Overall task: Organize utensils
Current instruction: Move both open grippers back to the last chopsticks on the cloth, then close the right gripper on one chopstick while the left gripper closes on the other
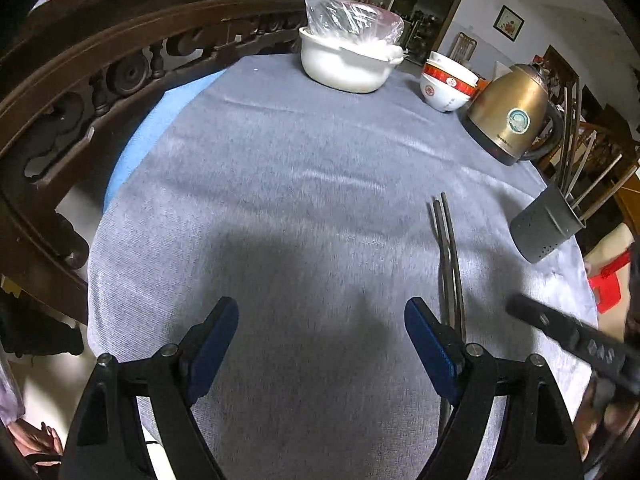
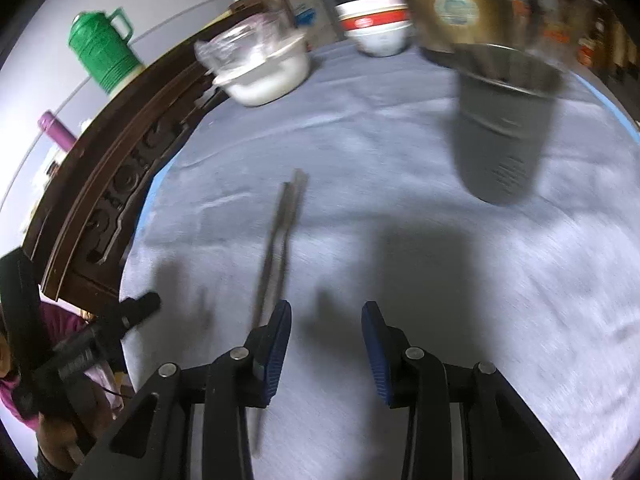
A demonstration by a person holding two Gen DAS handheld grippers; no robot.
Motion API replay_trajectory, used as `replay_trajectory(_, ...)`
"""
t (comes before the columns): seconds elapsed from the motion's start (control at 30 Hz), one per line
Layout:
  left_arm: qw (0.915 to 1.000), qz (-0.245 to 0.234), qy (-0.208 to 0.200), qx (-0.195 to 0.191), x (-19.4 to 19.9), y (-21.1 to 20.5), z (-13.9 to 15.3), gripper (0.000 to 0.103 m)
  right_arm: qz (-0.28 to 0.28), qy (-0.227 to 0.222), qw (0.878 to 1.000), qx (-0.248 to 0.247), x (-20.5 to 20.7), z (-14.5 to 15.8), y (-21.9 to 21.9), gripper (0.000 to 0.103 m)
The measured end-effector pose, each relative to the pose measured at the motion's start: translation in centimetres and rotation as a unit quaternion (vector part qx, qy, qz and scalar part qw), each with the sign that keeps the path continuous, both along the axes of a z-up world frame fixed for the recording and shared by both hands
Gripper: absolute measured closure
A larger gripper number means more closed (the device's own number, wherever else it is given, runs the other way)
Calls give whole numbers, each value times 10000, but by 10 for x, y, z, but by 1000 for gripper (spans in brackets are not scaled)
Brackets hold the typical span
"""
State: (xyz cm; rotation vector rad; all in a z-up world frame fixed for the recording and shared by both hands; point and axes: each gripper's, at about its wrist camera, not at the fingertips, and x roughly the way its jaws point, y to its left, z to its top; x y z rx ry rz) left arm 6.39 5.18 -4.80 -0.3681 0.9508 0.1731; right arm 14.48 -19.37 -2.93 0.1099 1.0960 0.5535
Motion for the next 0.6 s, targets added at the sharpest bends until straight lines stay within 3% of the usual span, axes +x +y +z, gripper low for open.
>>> replay_trajectory(0.17, 9999, -117, 26, -73, -4, -4, -3, 18, 226, 155, 9993, -270, 23, -10, 37, 66)
replay_trajectory(0.4, 9997, -132, 107, -187, 0, -5, -8, 18, 376, 306, 9968, -643, 27, -22, 49, 94)
replay_trajectory(0.6, 9991, -284, 235, -187, 10, -14, -6, 18, 336, 287, 9959, -784, 27, -24, 32, 94)
